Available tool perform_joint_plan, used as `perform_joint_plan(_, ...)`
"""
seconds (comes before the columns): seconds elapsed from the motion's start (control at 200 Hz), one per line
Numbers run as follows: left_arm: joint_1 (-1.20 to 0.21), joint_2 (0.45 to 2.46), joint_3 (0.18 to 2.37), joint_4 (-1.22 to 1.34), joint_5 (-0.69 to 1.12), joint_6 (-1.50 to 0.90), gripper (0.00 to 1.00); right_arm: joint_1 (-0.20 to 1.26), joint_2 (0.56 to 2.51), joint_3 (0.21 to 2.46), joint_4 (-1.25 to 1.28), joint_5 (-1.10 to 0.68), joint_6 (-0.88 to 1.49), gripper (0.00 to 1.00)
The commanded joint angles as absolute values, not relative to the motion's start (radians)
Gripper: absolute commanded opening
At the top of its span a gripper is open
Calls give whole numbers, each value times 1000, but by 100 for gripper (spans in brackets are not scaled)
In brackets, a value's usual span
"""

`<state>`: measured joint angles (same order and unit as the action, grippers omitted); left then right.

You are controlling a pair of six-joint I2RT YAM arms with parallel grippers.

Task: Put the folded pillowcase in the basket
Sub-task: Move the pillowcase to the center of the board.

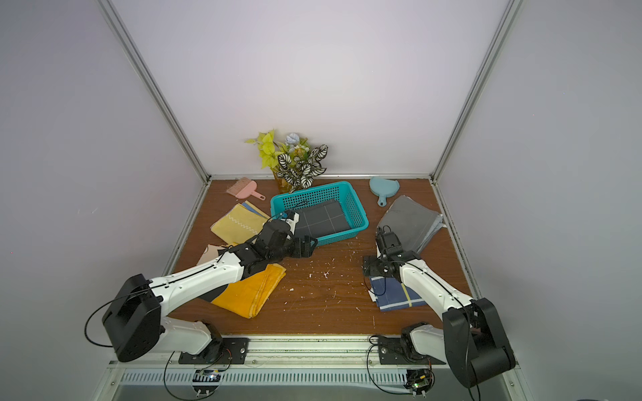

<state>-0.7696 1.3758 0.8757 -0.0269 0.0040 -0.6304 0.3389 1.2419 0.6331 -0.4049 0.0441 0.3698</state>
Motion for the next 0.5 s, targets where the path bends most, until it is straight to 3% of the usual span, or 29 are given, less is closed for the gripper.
perform_joint_plan(0.0,-812,1334,860,-38,-63,-651,93,341,1259,628,-371,3,427,86)
perform_joint_plan(0.14,-833,1284,796,6,-100,-695,93,342,1291,568,-325,-52,447,68)
perform_joint_plan(0.3,-835,1248,777,1,-115,-709,93,351,1297,504,-274,-72,474,56)
perform_joint_plan(0.49,-838,1227,783,-30,-125,-715,94,394,1315,498,-247,-83,501,11)
